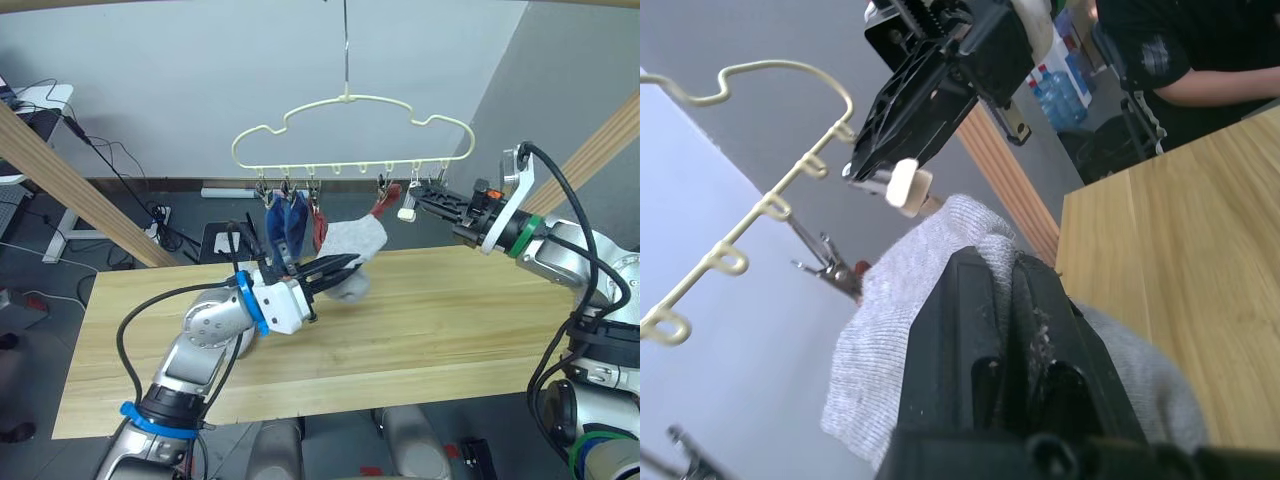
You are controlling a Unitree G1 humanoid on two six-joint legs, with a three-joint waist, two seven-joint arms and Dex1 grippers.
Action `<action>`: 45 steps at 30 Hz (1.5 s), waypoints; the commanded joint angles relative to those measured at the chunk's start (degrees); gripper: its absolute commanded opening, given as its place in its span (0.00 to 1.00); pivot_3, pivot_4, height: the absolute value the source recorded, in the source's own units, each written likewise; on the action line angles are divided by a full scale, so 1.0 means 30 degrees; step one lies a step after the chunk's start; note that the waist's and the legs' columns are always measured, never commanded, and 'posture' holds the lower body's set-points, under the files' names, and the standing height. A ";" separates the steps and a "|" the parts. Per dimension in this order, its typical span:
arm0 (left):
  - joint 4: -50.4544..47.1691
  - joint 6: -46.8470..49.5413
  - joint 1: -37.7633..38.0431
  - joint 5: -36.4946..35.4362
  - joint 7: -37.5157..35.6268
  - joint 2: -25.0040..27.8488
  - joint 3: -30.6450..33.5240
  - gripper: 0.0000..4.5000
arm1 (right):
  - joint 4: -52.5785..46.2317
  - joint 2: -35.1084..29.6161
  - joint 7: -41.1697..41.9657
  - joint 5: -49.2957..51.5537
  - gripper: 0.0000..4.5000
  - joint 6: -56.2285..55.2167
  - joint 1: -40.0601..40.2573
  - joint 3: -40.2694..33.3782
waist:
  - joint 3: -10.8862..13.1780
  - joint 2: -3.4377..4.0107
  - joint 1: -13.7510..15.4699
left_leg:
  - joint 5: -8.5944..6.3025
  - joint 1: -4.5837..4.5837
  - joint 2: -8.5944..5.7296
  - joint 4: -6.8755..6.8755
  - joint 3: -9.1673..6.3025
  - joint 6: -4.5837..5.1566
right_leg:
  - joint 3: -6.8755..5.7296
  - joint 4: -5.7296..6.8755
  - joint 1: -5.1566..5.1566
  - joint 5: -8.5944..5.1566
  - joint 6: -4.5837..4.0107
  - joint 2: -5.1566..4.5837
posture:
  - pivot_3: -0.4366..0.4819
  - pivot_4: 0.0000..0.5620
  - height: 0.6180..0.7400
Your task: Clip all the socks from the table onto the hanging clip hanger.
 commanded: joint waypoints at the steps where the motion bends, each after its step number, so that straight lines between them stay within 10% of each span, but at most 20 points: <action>1: 0.0027 -0.0561 -0.0285 0.0232 0.0589 -0.0250 -0.0447 0.01 | -0.1057 0.0158 -0.0655 0.0658 0.03 -0.0961 0.0025 0.0059 | 0.0001 0.0002 -0.0023 | 0.0001 -0.0002 0.0001 -0.0002 -0.0001 0.0002 | 0.0000 0.0000 -0.0003 0.0000 0.0001 0.0003 | 0.27 0.57 1.00; 39: 0.0674 -0.0844 -0.1491 0.0736 0.1836 -0.0585 -0.1046 0.01 | -0.2638 0.0430 -0.0590 0.0658 0.03 -0.1896 0.0650 0.1803 | 0.0002 0.0004 -0.0034 | 0.0005 -0.0008 0.0002 -0.0009 -0.0005 0.0007 | -0.0001 -0.0007 -0.0010 -0.0001 0.0000 0.0003 | 0.27 0.55 1.00; 45: 0.0836 -0.0650 -0.1752 0.0841 0.1856 -0.0682 -0.1126 0.00 | -0.2659 -0.0525 0.0154 0.0658 0.47 -0.1653 0.0956 0.1954 | 0.0002 0.0004 -0.0009 | 0.0004 -0.0012 0.0002 -0.0009 -0.0006 0.0007 | -0.0002 -0.0010 -0.0010 -0.0001 0.0000 0.0003 | 0.29 0.56 1.00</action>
